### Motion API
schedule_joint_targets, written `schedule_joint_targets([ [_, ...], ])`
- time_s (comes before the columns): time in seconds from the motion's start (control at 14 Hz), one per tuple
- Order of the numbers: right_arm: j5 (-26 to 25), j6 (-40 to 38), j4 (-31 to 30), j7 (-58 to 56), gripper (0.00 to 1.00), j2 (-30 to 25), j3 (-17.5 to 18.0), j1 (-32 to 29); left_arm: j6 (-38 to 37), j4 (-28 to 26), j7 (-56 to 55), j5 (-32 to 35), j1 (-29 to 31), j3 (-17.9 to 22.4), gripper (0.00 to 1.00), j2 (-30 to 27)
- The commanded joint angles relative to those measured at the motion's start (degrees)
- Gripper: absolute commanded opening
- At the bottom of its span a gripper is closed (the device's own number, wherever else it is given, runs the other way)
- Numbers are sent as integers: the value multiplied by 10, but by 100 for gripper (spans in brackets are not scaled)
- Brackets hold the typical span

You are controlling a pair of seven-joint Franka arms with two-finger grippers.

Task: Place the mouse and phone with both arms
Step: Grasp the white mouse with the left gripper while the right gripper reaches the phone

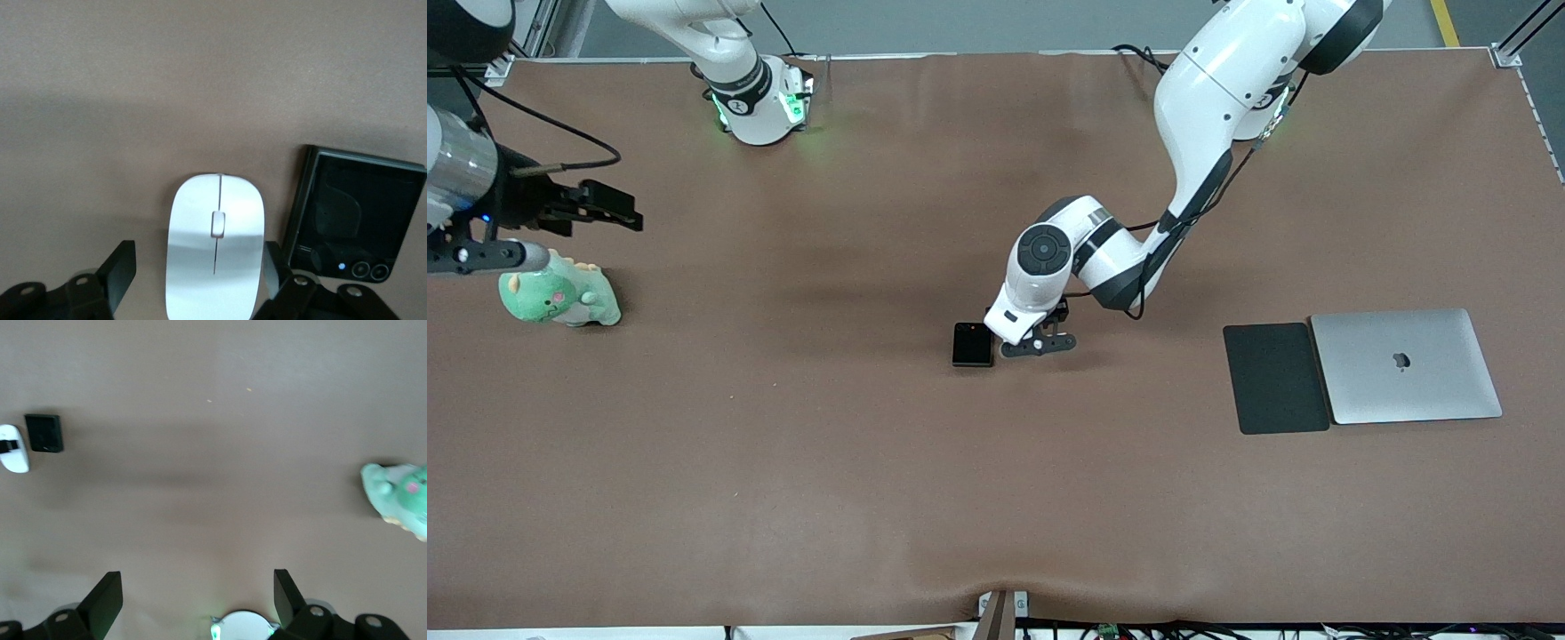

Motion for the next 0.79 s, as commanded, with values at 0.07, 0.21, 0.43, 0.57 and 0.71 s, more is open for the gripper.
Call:
schedule_joint_targets([
  [0.07,17,51,12,5,100,53,-2,40,11,23,-31,17,-11,6,85,19],
  [0.21,15,80,12,7,100,75,-2,61,13,23,-32,18,-14,7,83,22],
  [0.43,19,104,12,7,100,115,-2,70,14,23,-34,18,-19,8,75,25],
  [0.57,26,145,12,7,100,137,-1,80,13,23,-34,19,-21,8,71,26],
  [0.71,41,170,12,6,100,167,-2,81,13,22,-34,21,-25,8,61,26],
])
